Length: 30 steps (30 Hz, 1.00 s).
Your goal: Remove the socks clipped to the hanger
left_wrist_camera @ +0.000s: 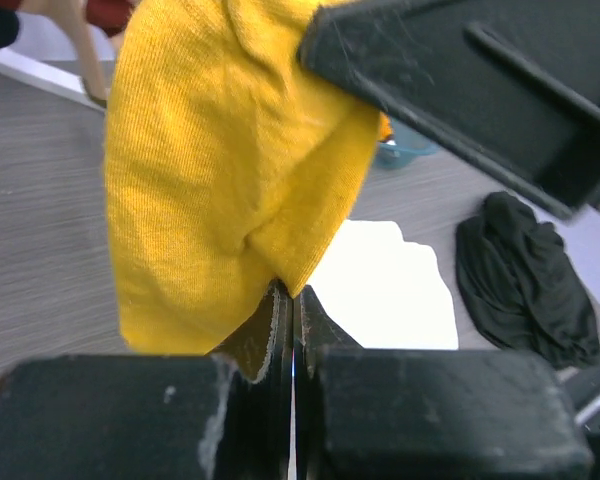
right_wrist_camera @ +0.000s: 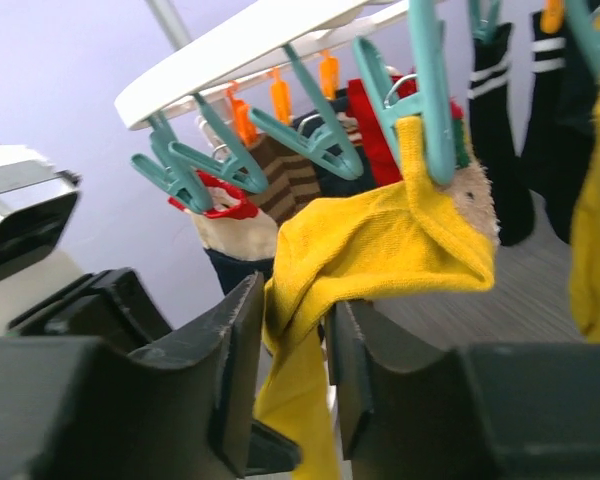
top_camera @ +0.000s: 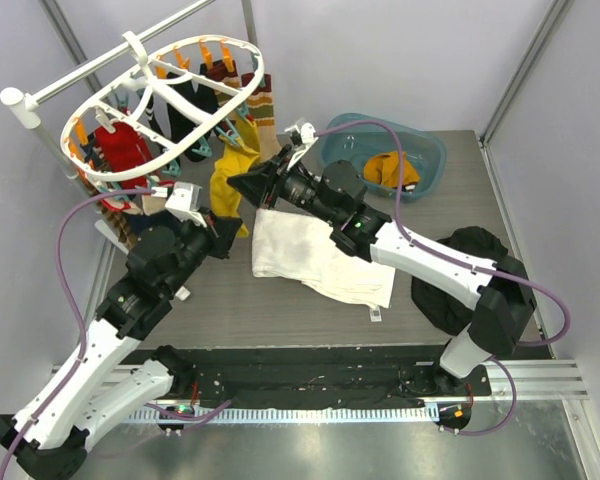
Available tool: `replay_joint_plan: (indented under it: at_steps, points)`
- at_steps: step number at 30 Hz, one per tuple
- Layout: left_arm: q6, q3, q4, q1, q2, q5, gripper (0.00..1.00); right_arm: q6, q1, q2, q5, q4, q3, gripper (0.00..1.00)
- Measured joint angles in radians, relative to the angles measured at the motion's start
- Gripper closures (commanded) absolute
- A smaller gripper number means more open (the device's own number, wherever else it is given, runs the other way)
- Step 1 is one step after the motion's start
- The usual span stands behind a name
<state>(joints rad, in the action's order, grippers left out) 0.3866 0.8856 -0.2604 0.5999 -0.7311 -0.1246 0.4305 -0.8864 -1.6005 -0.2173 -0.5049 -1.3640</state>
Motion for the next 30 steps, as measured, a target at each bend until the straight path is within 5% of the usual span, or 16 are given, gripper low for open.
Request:
replay_joint_plan:
  at_steps: [10,30]
  points:
    - [-0.001,-0.017,-0.031,0.000,0.078,0.132,1.00,-0.107,-0.001,0.021,0.133,0.244,-0.128,0.40]
    - [0.003,-0.049,-0.071,0.000,0.111,0.163,1.00,-0.164,-0.008,-0.093,0.343,0.735,-0.525,0.39]
